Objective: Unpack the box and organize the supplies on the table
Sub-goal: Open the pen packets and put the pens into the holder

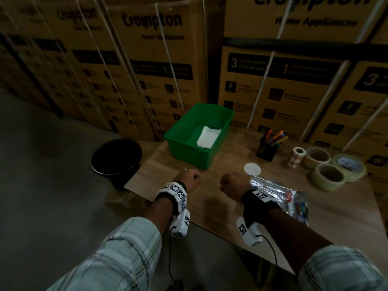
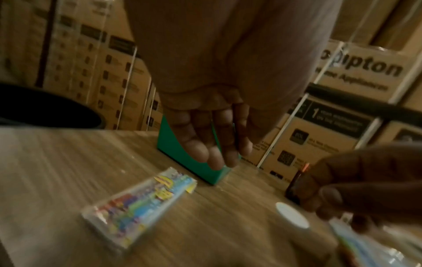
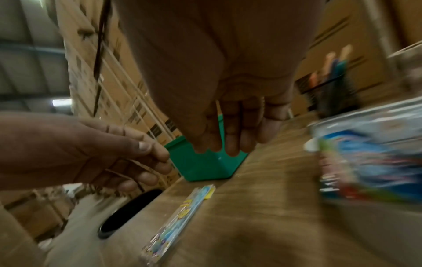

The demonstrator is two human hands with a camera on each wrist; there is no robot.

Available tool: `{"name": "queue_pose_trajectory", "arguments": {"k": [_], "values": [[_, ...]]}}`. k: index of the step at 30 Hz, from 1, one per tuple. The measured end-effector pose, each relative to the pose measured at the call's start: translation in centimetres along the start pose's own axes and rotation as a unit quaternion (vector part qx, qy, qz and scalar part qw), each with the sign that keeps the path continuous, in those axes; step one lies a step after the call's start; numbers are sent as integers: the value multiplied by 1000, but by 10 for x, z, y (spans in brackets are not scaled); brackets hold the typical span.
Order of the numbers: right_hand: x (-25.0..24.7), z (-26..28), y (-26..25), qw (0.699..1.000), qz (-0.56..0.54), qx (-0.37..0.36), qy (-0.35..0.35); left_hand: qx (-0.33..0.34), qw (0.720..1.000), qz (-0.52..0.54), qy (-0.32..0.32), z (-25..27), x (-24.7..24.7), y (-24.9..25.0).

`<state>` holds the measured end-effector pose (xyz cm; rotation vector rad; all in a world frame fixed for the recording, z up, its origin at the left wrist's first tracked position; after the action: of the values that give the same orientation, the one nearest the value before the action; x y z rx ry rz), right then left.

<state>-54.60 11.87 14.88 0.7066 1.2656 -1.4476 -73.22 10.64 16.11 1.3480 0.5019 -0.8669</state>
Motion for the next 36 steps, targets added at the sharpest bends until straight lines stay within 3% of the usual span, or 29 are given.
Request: {"name": "queue_pose_trajectory", "arguments": {"k": [4,9,13,18,23,31,36], "values": [[23,-31,-44,997,43,8,-71,14,992,-123,-39,-12,-10,-36],[48,-60,-80,991,62,31,-112,11,967,-232,-105,-31,-15,-70],[68,-73,-95,987,67,65,-130,11,953,-284,-103,-40,-15,-91],[85,-74,-107,985,21,108,-135,-12,967,-219,-131,-48,-6,-115],[101,-79,-109,979,-100,159,-84,8,977,-159,-139,-52,7,-123],[114,-77,-99,922,-276,266,-47,24,991,-43,-124,-48,15,-127],[113,-67,-88,898,-353,241,-105,15,989,31,-147,-41,24,-115]]}}
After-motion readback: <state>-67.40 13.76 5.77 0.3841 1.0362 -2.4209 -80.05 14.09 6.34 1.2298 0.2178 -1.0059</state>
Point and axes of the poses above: each hand's wrist, its own z-axis away from the middle knuckle, its own x-axis out of the palm, y = z × x, the point moved 3 cm from there along -z, towards the middle knuckle, and after that the axes turned 9 degrees about x, right-handed, at the moved point
